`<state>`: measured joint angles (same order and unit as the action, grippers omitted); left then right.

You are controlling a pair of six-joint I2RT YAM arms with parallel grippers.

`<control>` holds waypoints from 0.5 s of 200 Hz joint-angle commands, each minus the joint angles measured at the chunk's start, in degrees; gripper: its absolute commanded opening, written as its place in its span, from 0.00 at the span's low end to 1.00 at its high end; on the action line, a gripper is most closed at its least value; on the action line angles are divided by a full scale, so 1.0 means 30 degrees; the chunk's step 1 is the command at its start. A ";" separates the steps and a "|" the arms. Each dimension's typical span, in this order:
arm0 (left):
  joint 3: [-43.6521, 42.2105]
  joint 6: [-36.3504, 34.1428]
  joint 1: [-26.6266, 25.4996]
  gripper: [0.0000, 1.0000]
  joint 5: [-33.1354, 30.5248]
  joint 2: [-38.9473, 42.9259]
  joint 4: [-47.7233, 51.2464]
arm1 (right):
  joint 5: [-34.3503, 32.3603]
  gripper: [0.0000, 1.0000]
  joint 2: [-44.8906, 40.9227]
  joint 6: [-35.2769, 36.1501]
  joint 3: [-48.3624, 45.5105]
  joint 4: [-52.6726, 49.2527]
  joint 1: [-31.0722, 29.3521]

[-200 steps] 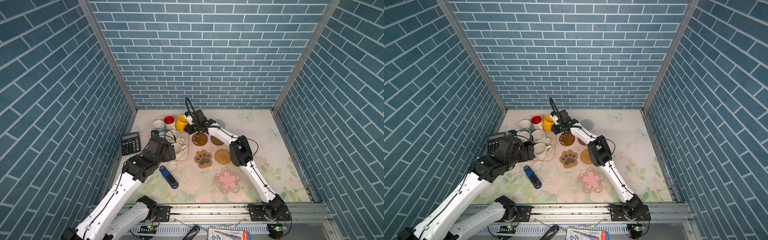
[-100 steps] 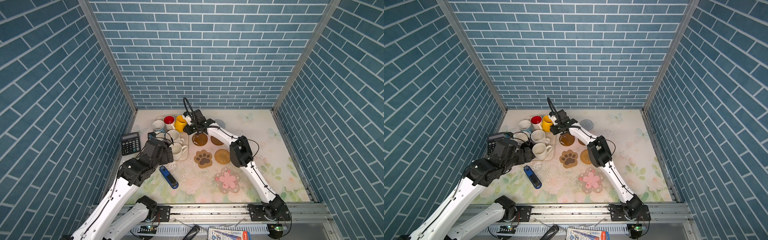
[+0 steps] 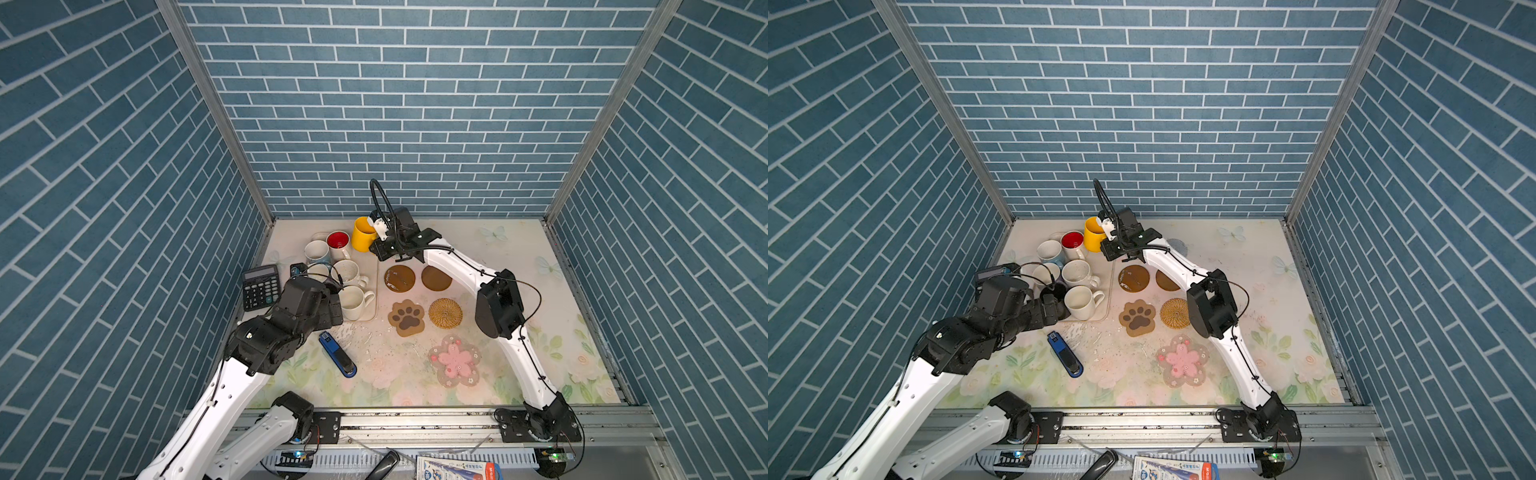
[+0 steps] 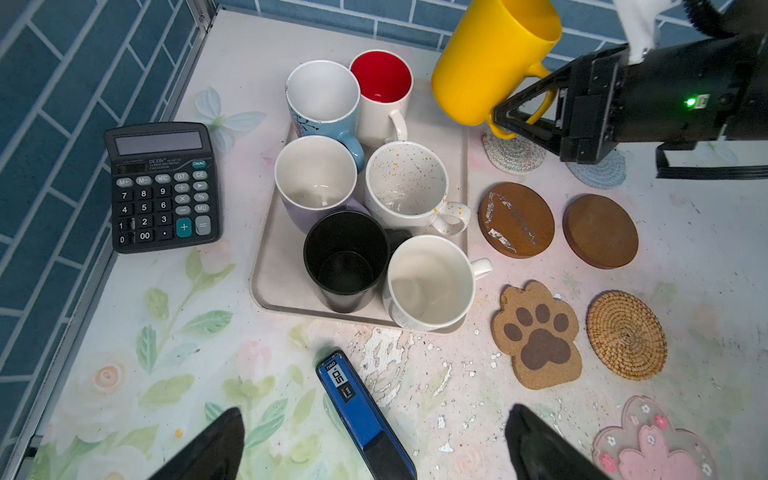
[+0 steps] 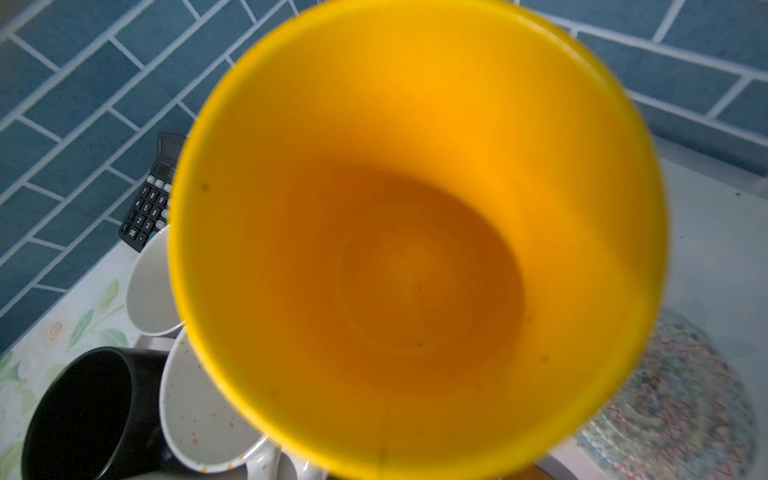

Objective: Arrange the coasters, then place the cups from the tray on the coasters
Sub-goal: 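Grasp the yellow mug on the tray with the right gripper and lift, then carry the yellow mug with the right gripper onto the grey woven coaster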

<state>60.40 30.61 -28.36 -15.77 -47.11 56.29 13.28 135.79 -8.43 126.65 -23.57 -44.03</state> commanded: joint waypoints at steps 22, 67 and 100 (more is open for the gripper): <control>0.0498 -0.0096 0.0122 0.99 -0.0031 -0.0380 0.0464 | -0.0998 0.00 -0.3876 0.0880 -0.3709 0.3120 0.0469; 0.0257 0.0050 0.0135 0.99 0.0471 -0.1229 -0.0571 | -0.1090 0.00 -0.6434 0.0489 -0.8243 0.4713 0.1834; 0.0143 0.0102 0.0130 0.99 0.0786 -0.2196 -0.1450 | -0.1093 0.00 -0.7426 0.0428 -1.0173 0.5159 0.3009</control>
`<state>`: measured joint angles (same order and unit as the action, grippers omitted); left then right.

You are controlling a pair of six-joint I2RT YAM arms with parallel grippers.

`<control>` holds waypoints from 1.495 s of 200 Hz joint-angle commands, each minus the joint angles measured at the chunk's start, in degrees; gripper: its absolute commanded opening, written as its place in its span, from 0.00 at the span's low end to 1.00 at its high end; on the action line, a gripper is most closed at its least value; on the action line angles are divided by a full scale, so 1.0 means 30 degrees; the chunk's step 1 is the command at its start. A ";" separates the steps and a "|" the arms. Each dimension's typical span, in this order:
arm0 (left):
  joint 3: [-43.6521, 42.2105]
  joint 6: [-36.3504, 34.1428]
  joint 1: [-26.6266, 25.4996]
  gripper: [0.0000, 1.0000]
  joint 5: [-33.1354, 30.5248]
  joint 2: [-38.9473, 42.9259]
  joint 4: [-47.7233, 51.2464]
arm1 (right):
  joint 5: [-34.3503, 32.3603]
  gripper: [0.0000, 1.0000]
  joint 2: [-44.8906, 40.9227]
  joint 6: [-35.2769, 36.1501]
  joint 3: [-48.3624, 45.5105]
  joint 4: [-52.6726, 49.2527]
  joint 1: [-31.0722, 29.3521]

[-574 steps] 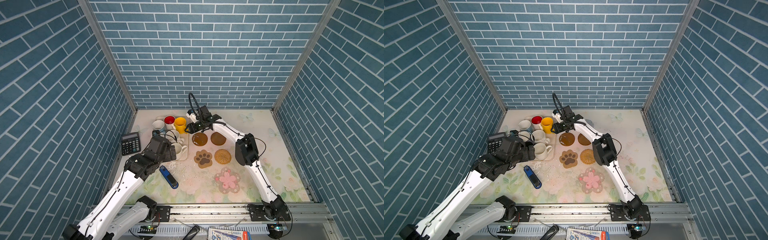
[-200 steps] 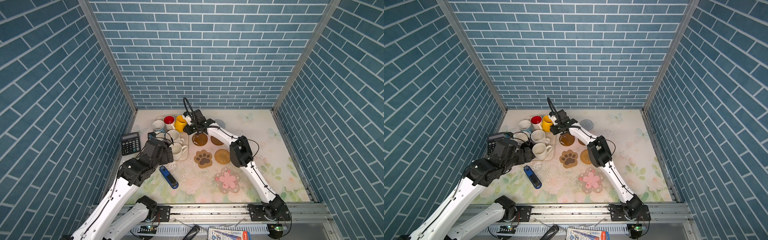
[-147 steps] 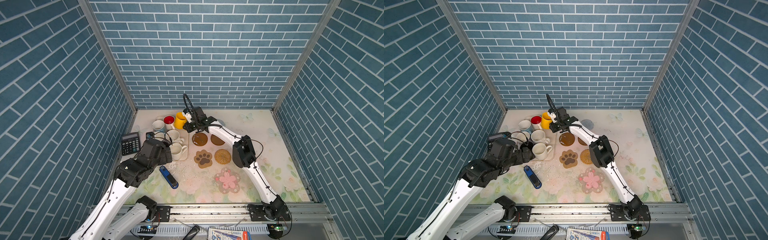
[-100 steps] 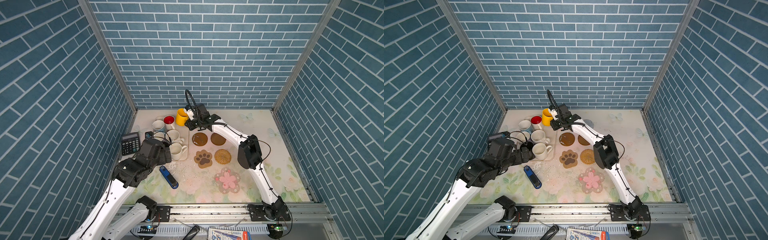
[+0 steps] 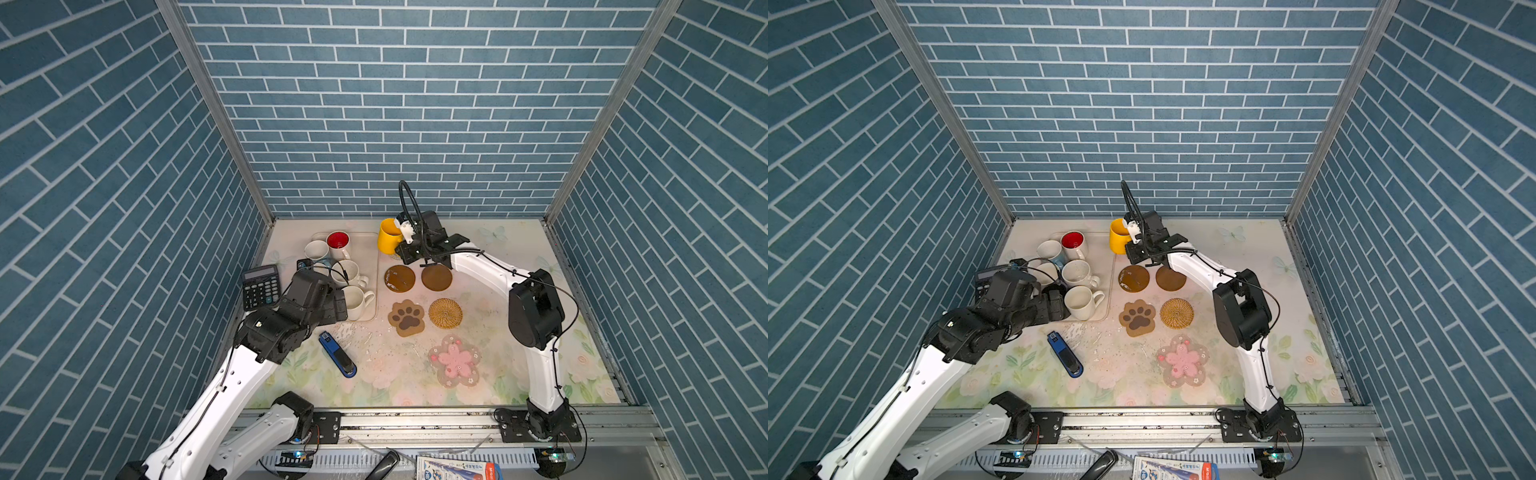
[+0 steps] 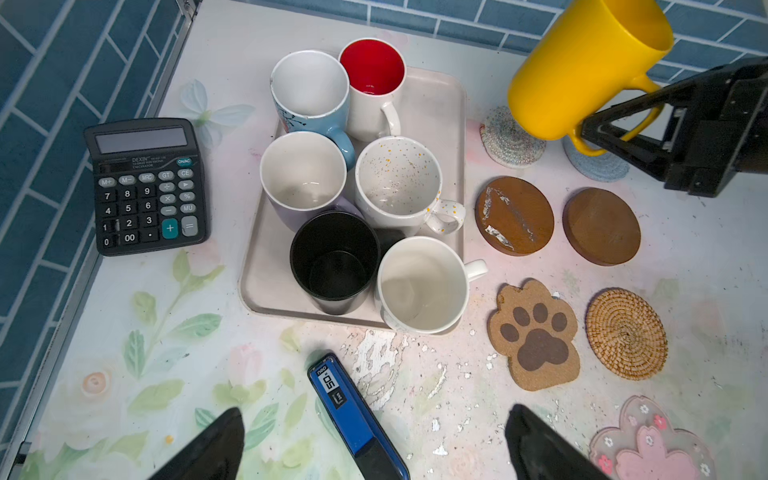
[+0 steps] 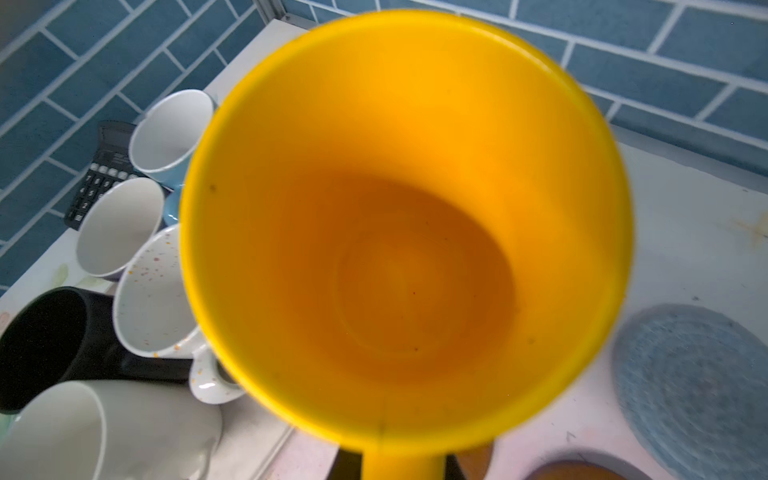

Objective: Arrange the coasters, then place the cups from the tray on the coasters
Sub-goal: 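Carry the yellow mug with the right gripper onto the grey woven coaster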

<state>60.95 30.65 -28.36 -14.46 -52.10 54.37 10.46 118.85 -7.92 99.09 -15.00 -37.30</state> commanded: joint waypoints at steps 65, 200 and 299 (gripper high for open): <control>-0.0365 0.0124 0.0121 0.99 0.0660 -0.2111 -0.2085 | -0.1671 0.00 -0.1526 0.0167 -0.1503 0.1997 0.2388; -0.0656 0.0021 0.0110 0.99 -0.0007 -0.5505 -0.4316 | -0.4475 0.00 0.1447 0.0766 0.0078 0.2035 0.3280; -0.0958 0.0058 0.0133 0.99 -0.0102 -0.5837 -0.4727 | -0.4507 0.00 0.1556 0.0347 0.0250 0.2393 0.3702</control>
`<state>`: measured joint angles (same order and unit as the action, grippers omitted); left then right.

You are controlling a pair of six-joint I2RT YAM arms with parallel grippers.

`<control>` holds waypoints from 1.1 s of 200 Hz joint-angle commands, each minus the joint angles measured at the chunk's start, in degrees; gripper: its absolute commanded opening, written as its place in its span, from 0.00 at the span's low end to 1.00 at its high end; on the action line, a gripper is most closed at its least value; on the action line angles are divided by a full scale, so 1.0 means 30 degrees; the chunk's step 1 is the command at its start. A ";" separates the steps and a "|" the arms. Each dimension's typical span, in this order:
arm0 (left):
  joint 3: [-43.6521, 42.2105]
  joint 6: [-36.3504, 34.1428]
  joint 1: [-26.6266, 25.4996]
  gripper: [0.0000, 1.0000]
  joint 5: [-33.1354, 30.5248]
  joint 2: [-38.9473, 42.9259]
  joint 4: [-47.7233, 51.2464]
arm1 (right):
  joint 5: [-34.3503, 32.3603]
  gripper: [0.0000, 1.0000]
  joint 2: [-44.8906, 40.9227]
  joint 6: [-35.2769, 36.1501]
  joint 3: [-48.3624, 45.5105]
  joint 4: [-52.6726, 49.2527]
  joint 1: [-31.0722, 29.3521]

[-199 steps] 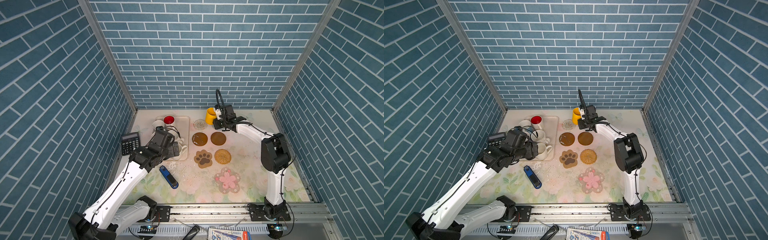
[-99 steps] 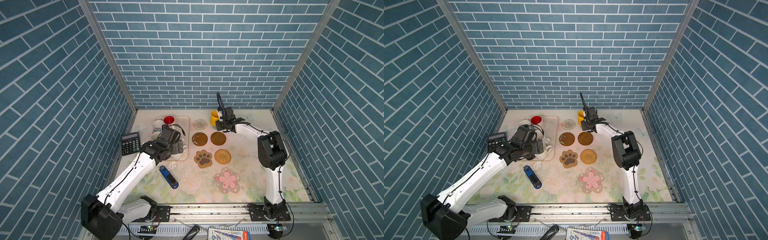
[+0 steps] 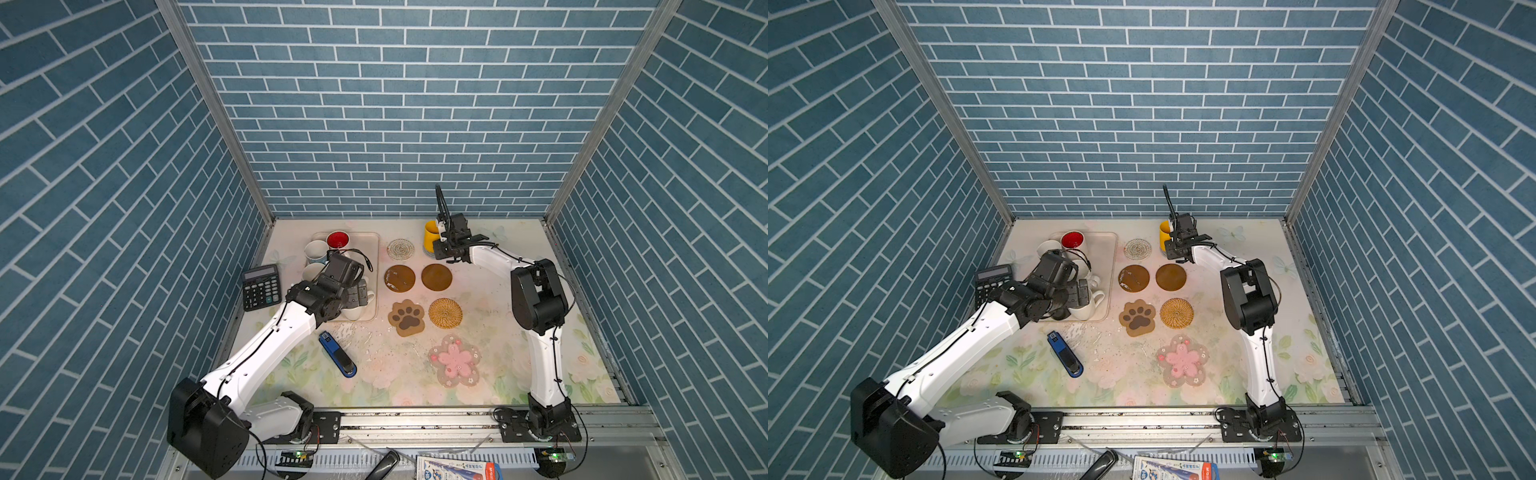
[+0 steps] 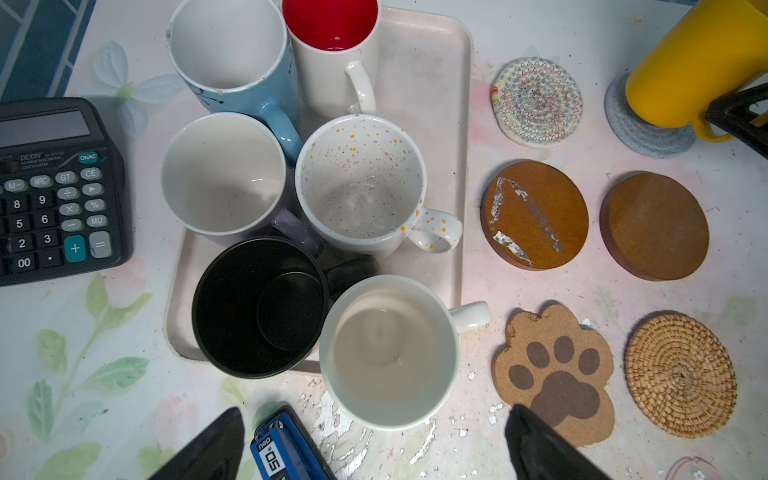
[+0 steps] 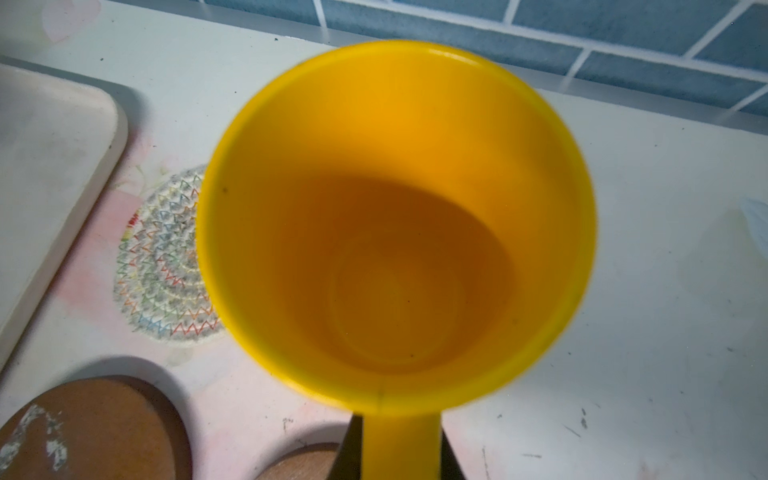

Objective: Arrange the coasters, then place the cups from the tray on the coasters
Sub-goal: 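Open the right gripper and raise it off the yellow mug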

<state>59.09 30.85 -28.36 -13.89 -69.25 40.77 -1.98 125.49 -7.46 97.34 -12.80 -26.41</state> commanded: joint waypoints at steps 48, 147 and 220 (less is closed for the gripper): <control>-0.0273 -0.0061 0.0111 0.99 -0.0316 -0.0064 -0.0140 | -0.0375 0.00 -0.0923 0.0088 0.0250 0.1786 0.0109; -0.0455 0.0004 0.0123 0.99 -0.0365 0.0346 0.0178 | -0.0653 0.00 -0.0782 -0.0459 -0.0817 0.2243 0.0150; -0.0537 0.0000 0.0135 0.99 -0.0290 0.1204 0.0781 | -0.0688 0.38 -0.1375 -0.0758 -0.1841 0.2594 0.0139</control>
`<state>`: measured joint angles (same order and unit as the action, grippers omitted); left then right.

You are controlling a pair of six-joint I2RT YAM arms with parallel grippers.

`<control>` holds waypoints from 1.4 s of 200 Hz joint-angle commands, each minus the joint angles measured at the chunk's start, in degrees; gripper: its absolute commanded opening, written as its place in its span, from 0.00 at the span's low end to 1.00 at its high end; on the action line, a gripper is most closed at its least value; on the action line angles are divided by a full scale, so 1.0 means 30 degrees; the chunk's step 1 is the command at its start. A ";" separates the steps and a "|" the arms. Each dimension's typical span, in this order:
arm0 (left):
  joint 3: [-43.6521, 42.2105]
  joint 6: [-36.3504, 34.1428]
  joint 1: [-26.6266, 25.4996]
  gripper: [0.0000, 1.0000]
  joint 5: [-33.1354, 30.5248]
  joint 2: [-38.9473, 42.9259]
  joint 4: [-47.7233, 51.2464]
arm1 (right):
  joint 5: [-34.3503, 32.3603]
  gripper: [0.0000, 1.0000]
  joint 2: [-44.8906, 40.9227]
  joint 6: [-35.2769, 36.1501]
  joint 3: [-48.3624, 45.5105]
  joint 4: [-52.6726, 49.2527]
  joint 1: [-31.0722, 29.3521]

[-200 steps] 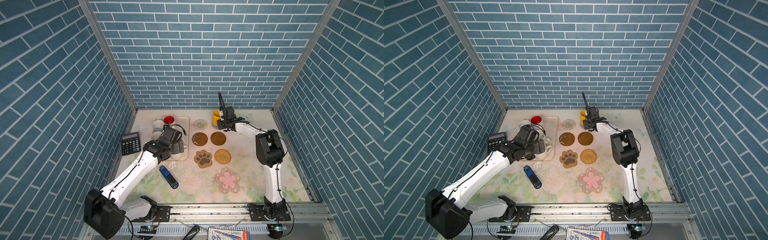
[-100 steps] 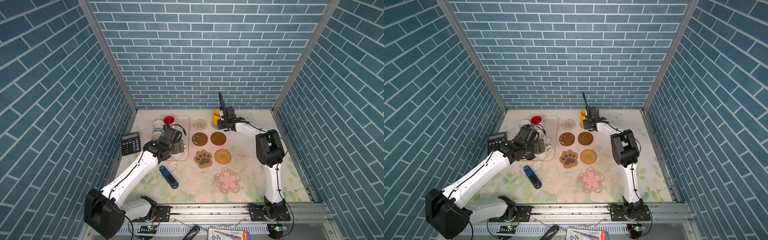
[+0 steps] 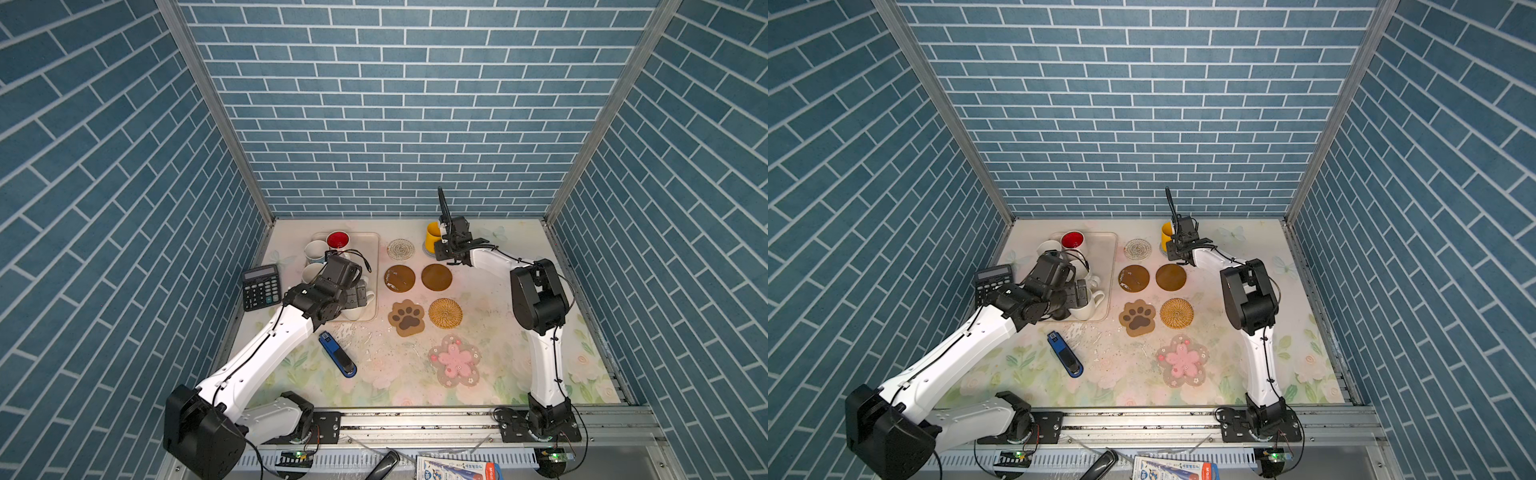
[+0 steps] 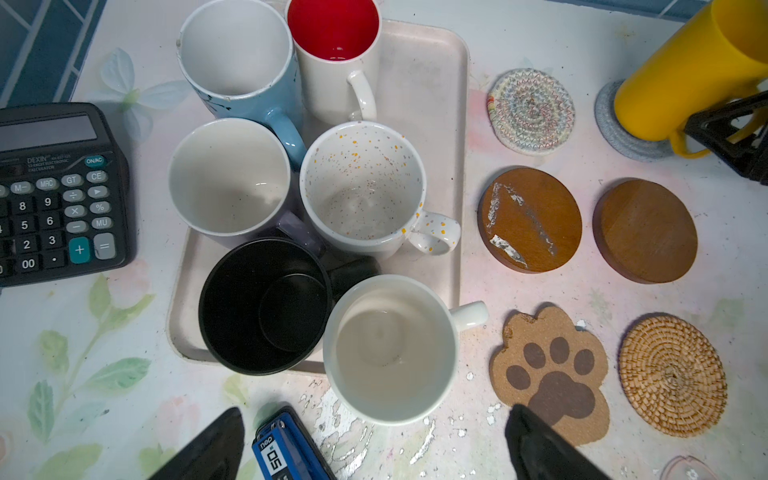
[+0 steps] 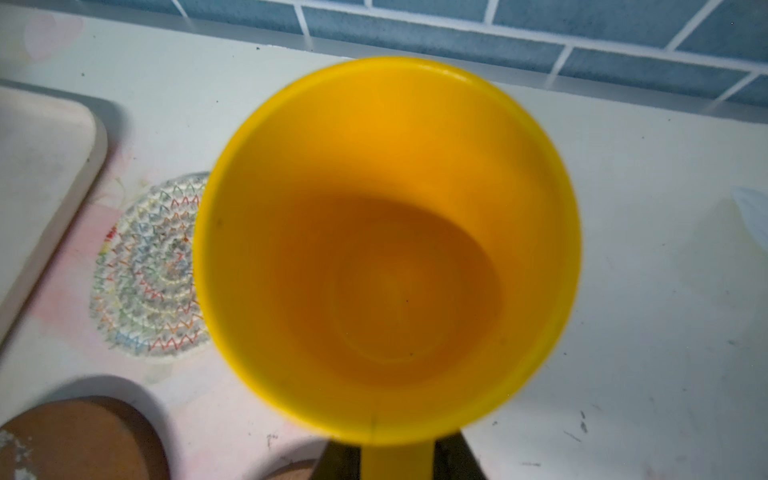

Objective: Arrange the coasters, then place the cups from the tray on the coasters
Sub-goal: 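Open the right gripper and raise it off the yellow mug, then move the right gripper back over the speckled white mug on the tray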

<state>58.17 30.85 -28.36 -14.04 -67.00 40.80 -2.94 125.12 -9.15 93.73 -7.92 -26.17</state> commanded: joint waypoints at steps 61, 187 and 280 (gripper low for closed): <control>-0.0548 0.0346 0.0124 0.99 -0.0413 0.1513 0.1888 | -0.0462 0.54 -0.2621 -0.0088 -0.1122 0.0914 0.0071; -0.1528 0.0906 0.0070 0.98 0.1121 0.4620 0.4175 | 0.3764 0.58 -0.7268 0.1121 -0.1903 -0.0029 -0.1775; -0.1809 0.0837 0.0061 0.99 0.0722 0.6729 0.5292 | 1.0121 0.59 -0.2764 0.3761 0.3963 -0.6071 -0.4860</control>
<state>52.84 33.85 -28.36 -11.29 -47.42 54.81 23.00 113.12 -2.44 100.77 -19.68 -39.20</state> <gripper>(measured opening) 0.994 0.593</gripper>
